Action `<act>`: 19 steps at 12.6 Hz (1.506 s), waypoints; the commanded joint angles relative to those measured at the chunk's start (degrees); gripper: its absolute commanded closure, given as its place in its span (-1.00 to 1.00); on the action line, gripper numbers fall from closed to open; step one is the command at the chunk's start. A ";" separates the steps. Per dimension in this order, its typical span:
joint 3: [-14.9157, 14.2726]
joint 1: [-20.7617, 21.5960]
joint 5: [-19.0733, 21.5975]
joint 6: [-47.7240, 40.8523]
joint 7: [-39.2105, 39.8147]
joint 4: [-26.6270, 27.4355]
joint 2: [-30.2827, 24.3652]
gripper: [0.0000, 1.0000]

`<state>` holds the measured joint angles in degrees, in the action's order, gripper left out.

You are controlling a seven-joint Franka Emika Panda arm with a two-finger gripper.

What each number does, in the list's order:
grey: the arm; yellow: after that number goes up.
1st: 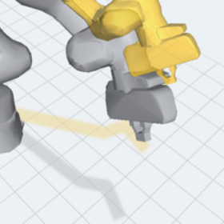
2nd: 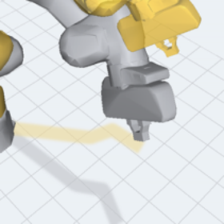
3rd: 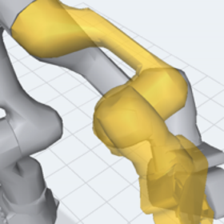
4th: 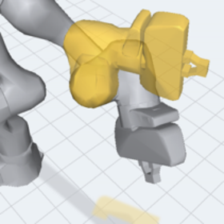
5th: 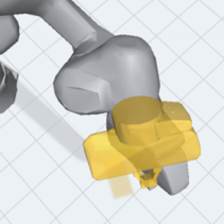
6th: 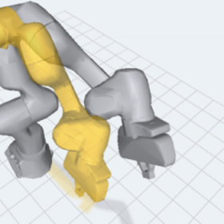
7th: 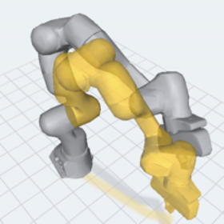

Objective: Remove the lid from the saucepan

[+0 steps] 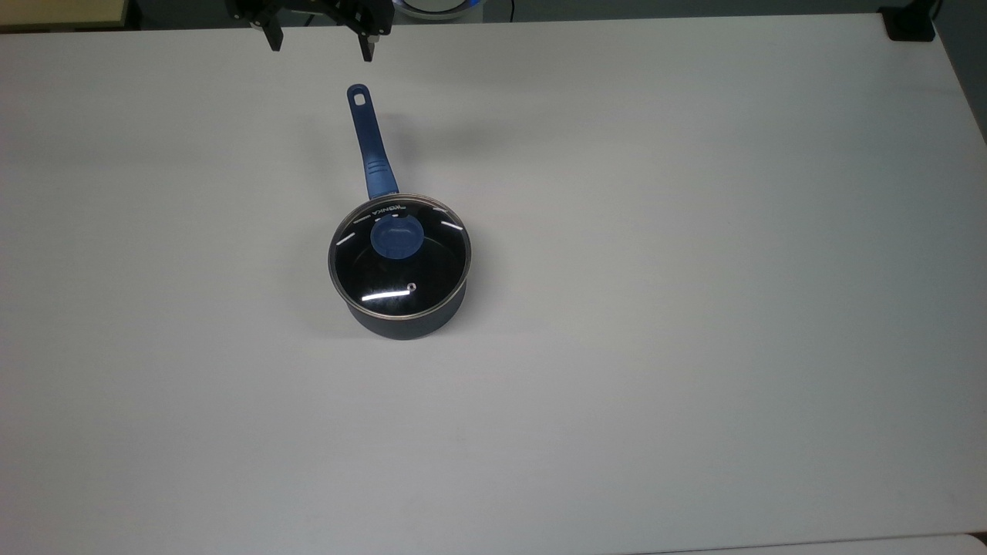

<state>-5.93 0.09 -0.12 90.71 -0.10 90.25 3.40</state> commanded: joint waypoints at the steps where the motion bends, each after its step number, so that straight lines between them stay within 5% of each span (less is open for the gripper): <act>1: -1.09 0.08 1.43 0.25 3.85 0.63 -1.20 -1.00; 9: -1.10 0.52 2.84 0.70 5.64 0.63 -0.06 -1.00; 19: -0.49 4.56 2.58 14.48 -3.31 -2.27 13.47 -1.00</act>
<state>-5.91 3.40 2.34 102.13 0.05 89.31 14.47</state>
